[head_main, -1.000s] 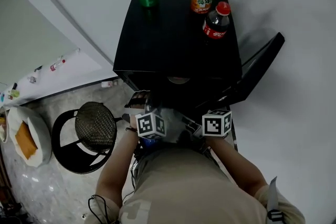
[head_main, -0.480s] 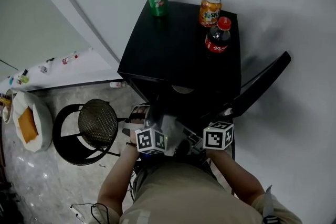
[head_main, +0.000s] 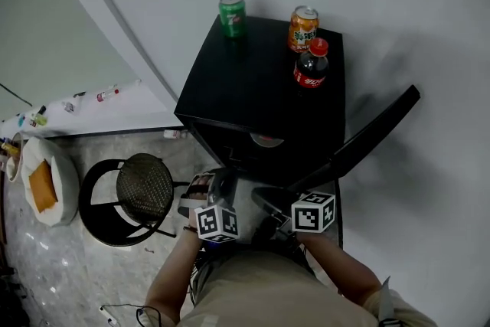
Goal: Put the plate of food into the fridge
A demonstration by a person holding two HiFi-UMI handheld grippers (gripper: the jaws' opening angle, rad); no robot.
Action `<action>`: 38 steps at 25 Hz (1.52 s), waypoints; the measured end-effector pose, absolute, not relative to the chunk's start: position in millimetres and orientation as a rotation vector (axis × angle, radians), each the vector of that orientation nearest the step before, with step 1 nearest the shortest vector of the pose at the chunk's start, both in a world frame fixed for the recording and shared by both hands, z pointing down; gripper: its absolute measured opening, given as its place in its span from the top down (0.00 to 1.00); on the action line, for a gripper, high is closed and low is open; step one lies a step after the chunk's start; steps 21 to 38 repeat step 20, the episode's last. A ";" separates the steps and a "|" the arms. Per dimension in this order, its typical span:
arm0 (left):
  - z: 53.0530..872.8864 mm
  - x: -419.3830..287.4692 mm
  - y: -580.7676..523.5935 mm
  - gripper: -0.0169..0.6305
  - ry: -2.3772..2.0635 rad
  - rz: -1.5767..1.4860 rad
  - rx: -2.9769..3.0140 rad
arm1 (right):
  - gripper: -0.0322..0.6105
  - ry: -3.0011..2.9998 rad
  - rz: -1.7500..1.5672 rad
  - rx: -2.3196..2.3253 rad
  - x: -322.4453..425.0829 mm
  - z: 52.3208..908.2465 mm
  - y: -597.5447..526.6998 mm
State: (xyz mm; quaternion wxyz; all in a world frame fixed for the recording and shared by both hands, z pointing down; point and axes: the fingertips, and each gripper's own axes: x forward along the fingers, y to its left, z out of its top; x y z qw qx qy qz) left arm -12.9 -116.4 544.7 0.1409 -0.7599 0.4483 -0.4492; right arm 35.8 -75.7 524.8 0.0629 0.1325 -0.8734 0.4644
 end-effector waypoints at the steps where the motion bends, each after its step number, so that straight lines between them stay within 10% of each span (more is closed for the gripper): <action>1: 542.2 -12.7 -115.4 0.96 1.303 -1.284 -2.200 | 0.90 -2.644 1.396 0.407 36.1 522.9 -74.9; 38: 503.5 -100.8 -22.7 0.96 1.372 -1.060 -2.245 | 0.90 -2.678 1.270 0.472 -52.6 494.6 19.2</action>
